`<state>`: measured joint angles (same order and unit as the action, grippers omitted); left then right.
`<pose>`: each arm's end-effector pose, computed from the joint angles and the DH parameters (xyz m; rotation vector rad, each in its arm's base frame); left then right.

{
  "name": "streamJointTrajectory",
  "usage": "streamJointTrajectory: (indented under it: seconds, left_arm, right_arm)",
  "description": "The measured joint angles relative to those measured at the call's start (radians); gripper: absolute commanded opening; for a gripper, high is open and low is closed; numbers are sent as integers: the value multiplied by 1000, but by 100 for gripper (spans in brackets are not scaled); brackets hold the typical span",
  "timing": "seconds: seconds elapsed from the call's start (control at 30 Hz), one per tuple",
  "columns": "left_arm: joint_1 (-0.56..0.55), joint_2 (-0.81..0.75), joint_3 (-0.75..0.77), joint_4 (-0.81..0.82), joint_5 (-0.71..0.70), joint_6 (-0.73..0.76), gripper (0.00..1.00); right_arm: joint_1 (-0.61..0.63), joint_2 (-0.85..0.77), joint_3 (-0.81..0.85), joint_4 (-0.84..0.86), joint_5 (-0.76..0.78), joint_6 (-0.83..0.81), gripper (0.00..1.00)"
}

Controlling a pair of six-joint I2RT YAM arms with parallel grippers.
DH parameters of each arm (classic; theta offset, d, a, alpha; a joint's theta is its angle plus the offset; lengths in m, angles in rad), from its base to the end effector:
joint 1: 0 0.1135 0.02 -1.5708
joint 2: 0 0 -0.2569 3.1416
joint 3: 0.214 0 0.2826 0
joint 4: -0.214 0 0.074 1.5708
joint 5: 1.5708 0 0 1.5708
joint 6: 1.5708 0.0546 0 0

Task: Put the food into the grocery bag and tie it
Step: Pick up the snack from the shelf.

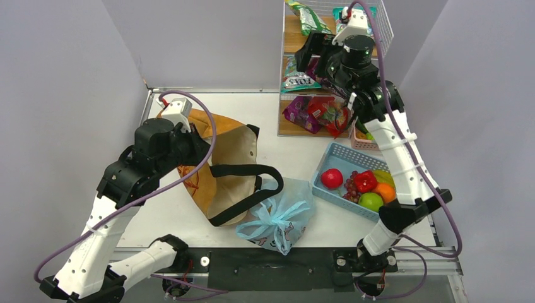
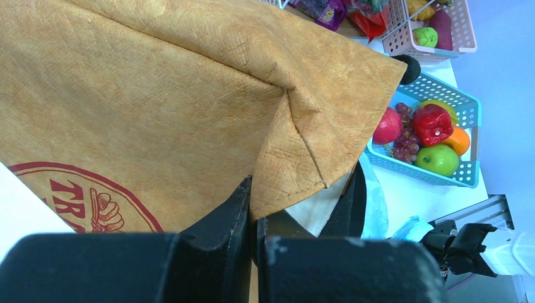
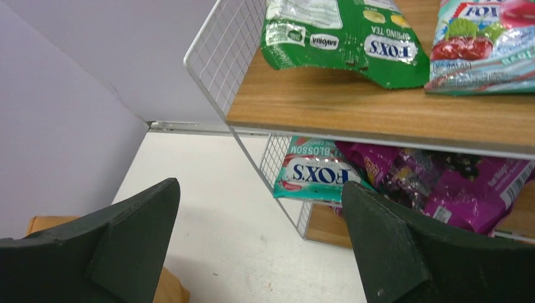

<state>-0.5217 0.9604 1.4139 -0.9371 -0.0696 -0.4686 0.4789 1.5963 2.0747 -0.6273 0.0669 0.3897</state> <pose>0.1826 -0.1006 0.4392 0.0116 2.0974 -0.5379 0.3311 0.1678 0.5317 -0.0277 1.7545 0.5823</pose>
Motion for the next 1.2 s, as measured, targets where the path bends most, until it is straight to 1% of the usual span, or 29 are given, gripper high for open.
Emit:
streamJointTrajectory:
  seconds: [0.27, 0.63, 0.7, 0.83, 0.97, 1.0, 1.03, 1.07, 1.1, 1.13, 1.17, 1.2]
  left_arm:
    - [0, -4, -2, 0, 0, -9, 0]
    - [0, -2, -8, 8, 0, -11, 0]
    - [0, -2, -14, 10, 1, -12, 0]
    - [0, -2, -18, 11, 1, -18, 0]
    - [0, -7, -25, 14, 1, -19, 0]
    - [0, -10, -31, 14, 2, -20, 0]
    - [0, -12, -35, 14, 3, -21, 0]
    - [0, -14, -40, 14, 4, -21, 0]
    - [0, -15, -44, 14, 5, -22, 0]
    - [0, -16, -46, 14, 5, -23, 0]
    - [0, -16, -48, 14, 6, -23, 0]
    - [0, -16, -50, 14, 8, -24, 0]
  right_arm:
    - [-36, 180, 177, 28, 0, -66, 95]
    - [-47, 282, 261, 72, 92, -189, 96]
    - [-47, 303, 280, 97, 110, -204, 93]
    - [-47, 344, 305, 129, 134, -219, 84]
    - [-47, 364, 306, 153, 149, -225, 71]
    - [-47, 368, 306, 158, 154, -226, 60]
    - [-47, 373, 306, 163, 161, -227, 54]
    - [-48, 377, 307, 168, 168, -230, 43]
    - [-48, 380, 307, 171, 174, -234, 38]
    - [-48, 381, 307, 171, 180, -238, 29]
    - [-48, 381, 307, 172, 184, -236, 26]
    - [-48, 381, 307, 174, 187, -241, 18]
